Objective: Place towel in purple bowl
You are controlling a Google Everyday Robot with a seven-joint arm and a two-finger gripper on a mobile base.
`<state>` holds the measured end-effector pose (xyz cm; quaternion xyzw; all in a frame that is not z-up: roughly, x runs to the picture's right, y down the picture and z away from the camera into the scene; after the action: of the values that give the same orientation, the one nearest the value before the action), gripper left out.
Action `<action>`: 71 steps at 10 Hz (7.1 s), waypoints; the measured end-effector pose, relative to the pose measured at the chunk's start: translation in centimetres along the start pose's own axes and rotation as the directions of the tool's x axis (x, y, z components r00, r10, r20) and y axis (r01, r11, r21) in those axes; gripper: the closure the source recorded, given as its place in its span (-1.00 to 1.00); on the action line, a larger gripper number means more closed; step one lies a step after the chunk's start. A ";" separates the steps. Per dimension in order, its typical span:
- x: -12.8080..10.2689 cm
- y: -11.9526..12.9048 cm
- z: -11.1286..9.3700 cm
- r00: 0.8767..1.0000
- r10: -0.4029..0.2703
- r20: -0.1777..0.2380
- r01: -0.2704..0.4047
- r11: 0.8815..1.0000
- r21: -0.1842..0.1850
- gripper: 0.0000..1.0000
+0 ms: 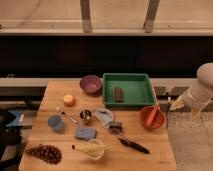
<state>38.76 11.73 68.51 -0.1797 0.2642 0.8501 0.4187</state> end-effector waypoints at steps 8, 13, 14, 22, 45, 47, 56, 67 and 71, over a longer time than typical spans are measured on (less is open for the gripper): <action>0.0 0.0 0.0 1.000 0.000 0.000 0.000 1.000 0.000 -0.30; 0.0 0.0 0.0 1.000 0.000 0.000 0.000 1.000 0.000 -0.30; 0.0 0.0 0.0 1.000 0.000 0.000 0.000 1.000 0.000 -0.30; -0.1 0.3 -0.2 1.000 -0.021 0.003 0.021 1.000 -0.002 -0.30; 11.2 31.3 6.4 0.662 -0.745 -0.077 0.740 0.667 -0.089 -0.30; 12.1 35.0 8.1 0.604 -0.793 -0.078 0.784 0.609 -0.119 -0.30; 14.0 36.6 11.9 0.550 -0.826 -0.124 0.809 0.564 -0.168 -0.30; 15.2 34.1 20.3 0.498 -0.814 -0.299 0.778 0.571 -0.260 -0.06; 15.1 34.2 19.9 0.493 -0.819 -0.295 0.792 0.563 -0.238 0.75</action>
<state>0.63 15.58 86.64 -0.4547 0.1938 0.5137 0.7013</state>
